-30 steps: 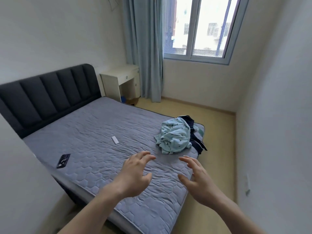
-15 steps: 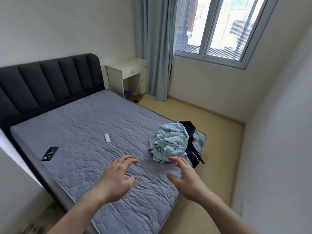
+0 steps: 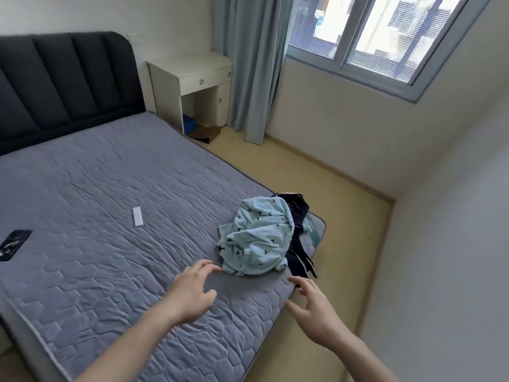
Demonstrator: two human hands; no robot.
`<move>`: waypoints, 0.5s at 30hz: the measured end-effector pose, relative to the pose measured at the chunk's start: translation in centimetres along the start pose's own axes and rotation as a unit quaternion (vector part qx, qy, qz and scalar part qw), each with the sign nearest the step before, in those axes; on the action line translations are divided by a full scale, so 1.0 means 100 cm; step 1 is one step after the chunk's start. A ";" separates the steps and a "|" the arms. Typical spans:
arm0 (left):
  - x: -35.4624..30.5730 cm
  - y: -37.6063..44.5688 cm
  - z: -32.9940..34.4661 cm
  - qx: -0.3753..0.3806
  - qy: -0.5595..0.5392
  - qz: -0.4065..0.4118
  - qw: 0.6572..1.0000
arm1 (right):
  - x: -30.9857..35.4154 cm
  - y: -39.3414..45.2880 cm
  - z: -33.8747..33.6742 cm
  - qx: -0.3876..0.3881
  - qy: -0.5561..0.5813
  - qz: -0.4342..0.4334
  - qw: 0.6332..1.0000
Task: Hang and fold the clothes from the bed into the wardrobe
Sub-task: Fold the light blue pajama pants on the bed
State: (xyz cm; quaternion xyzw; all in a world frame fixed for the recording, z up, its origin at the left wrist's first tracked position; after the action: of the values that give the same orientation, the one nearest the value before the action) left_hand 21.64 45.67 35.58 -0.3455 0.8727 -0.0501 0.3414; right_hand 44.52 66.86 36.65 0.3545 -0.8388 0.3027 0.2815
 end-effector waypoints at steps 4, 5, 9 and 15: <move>-0.013 0.060 0.006 0.021 -0.037 -0.009 0.999 | -0.026 0.046 -0.017 0.005 0.007 0.029 1.000; -0.015 0.074 0.008 0.022 -0.045 -0.011 0.999 | -0.030 0.061 -0.020 0.012 0.009 0.035 0.999; -0.019 0.123 0.017 0.028 -0.057 -0.042 0.997 | -0.048 0.125 -0.029 0.042 -0.007 0.051 0.998; -0.003 0.188 0.032 0.017 -0.061 -0.124 0.990 | -0.075 0.248 -0.029 0.107 -0.049 0.041 0.992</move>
State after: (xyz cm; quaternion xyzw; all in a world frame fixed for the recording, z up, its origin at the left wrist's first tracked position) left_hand 13.12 60.51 27.23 -0.4472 0.8000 -0.0856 0.3908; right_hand 30.75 86.08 25.78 0.3625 -0.8282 0.3842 0.1874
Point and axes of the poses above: each hand's wrist, its own y-axis towards the middle knuckle, its own z-axis out of the palm, x = y × z, the point moved 1 cm from there along y, towards the middle knuckle, and after that the axes turned 1 degree about -z, right-handed, at the moved point
